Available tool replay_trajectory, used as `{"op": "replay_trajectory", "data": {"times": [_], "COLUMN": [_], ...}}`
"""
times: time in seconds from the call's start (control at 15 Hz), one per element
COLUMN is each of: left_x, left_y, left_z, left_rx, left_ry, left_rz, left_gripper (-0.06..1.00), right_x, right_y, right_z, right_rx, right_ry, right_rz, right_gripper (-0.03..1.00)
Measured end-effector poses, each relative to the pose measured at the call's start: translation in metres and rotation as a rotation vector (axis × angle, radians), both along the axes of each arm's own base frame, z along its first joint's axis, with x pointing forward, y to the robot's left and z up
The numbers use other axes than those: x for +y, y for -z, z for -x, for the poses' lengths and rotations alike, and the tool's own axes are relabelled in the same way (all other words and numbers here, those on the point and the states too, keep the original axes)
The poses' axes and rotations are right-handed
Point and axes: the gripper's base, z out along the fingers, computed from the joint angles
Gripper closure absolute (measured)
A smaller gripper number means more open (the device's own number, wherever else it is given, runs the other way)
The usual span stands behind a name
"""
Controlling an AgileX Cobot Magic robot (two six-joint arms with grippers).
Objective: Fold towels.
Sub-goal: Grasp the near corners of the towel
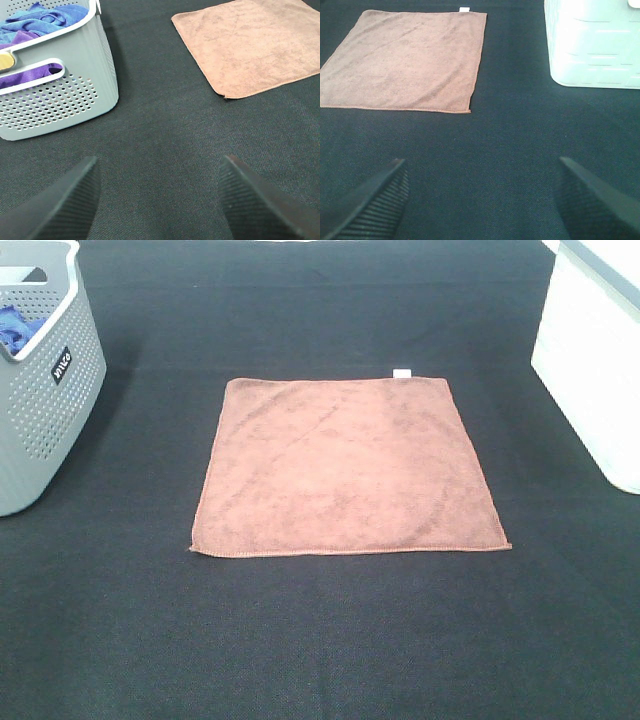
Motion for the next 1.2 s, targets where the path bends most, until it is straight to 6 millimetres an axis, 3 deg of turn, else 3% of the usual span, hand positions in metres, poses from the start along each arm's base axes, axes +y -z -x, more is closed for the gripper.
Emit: {"op": "replay_trajectory", "data": {"times": [1.2], "left_x": [0.0000], "left_y": [0.0000], "left_z": [0.0000], "left_rx": [0.000], "left_ry": [0.000], "left_rz": [0.000], "left_gripper": [0.29], "right_x": [0.0000], "right_y": [0.0000], "right_z": [0.0000], "right_rx": [0.000], "right_ry": [0.000], "right_rz": [0.000], "right_gripper": [0.21]}}
